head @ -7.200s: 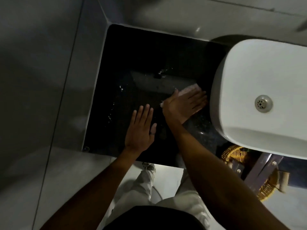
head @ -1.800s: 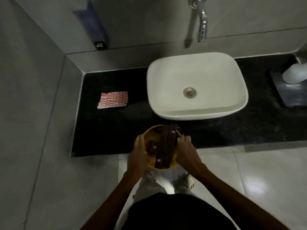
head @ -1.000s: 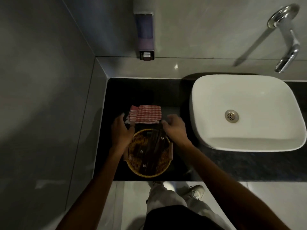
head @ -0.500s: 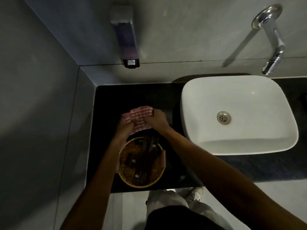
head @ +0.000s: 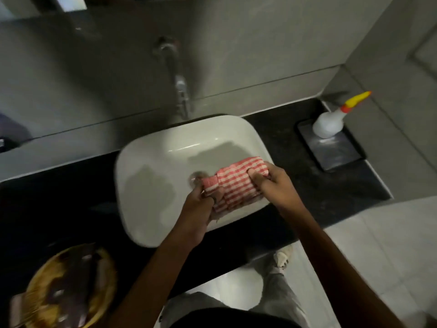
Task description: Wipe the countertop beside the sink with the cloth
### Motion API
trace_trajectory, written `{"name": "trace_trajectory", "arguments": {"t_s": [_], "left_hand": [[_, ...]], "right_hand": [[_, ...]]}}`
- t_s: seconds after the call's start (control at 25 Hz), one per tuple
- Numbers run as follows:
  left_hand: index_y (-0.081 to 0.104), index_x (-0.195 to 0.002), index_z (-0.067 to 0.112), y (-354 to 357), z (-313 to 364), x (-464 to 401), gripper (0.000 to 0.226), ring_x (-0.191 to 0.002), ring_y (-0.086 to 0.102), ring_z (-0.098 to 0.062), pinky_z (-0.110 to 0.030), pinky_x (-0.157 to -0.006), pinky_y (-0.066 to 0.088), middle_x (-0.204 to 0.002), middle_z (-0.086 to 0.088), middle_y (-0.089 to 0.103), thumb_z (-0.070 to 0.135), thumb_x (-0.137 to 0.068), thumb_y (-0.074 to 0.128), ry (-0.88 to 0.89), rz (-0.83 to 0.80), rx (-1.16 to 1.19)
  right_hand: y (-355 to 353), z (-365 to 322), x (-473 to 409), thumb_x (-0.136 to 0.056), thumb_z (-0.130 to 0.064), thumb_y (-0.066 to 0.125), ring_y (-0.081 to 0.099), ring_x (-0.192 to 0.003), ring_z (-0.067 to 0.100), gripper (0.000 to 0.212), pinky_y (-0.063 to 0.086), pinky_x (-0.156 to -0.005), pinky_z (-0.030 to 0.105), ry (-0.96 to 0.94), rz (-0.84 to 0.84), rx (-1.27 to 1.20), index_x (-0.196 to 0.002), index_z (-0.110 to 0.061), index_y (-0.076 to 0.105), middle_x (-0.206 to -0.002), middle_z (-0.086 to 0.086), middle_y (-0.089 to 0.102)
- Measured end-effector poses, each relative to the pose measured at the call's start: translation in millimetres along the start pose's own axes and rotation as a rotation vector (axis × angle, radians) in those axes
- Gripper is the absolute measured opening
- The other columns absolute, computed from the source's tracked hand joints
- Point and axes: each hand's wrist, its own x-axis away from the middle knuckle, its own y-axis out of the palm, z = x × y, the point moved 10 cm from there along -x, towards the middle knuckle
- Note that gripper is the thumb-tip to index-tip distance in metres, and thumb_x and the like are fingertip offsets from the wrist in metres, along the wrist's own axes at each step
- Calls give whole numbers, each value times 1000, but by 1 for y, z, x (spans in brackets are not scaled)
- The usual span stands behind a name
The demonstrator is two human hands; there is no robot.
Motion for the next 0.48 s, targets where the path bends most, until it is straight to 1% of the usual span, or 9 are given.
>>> {"name": "trace_trajectory", "arguments": {"t_s": [0.08,0.12,0.16,0.2,0.28,0.32,0.36,0.4,0.48], "left_hand": [[68,-125,21,91,-32,-30,29,-108,76,-25,-40,-80,65,-119,-6,78,10,-99,63,-55,4,12],[69,-124,20,136,-47,-48,27,-107,76,-26,-40,-81,65,-118,-7,79,11,-99,62,-75,-12,15],[71,-122,18,182,-62,-68,26,-107,77,-28,-40,-81,65,-116,-10,79,11,-99,60,-94,-32,16],[72,-120,16,221,-75,-86,25,-107,76,-30,-43,-84,65,-116,-13,79,9,-100,59,-118,-48,27],[68,-127,8,286,-95,-125,29,-111,73,-37,-53,-96,60,-121,-21,75,4,-101,54,-177,-20,4],[66,-130,5,309,-102,-143,32,-112,72,-38,-55,-100,57,-123,-23,73,2,-102,51,-193,14,-50],[66,-130,5,331,-107,-157,33,-108,72,-36,-53,-98,59,-123,-22,73,1,-103,48,-209,41,-102],[68,-128,5,354,-112,-171,32,-101,73,-32,-46,-91,62,-123,-21,73,3,-104,46,-221,40,-146],[70,-123,9,389,-114,-197,33,-86,72,-19,-29,-68,63,-126,-17,73,7,-106,42,-222,37,-238]], "right_hand": [[-92,42,-26,-100,-21,61,74,-97,6,17,57,-84,23,85,33,-40,-108,-23,76,-105,-6,79],[-137,62,-40,-100,-19,59,73,-86,-3,20,55,-75,15,118,60,-48,-96,-28,76,-93,-12,79],[-181,81,-52,-100,-16,57,72,-79,-7,26,54,-68,10,140,94,-42,-89,-30,76,-85,-16,79],[-218,94,-62,-100,-13,56,74,-81,-3,28,56,-69,12,146,121,-27,-91,-28,78,-85,-13,80],[-284,114,-88,-98,-4,55,76,-98,23,26,61,-86,33,130,186,9,-110,-10,77,-103,11,80],[-310,127,-102,-97,-3,56,73,-105,33,26,60,-93,43,142,223,40,-117,-1,74,-110,21,77],[-331,134,-114,-98,-5,57,72,-109,38,28,58,-97,50,176,250,65,-121,3,71,-116,26,74],[-351,145,-129,-100,-9,57,70,-113,40,31,57,-100,52,206,261,74,-125,4,69,-121,27,72],[-373,157,-158,-103,-15,53,68,-118,41,35,56,-102,50,260,240,102,-131,3,65,-129,26,69]]}}
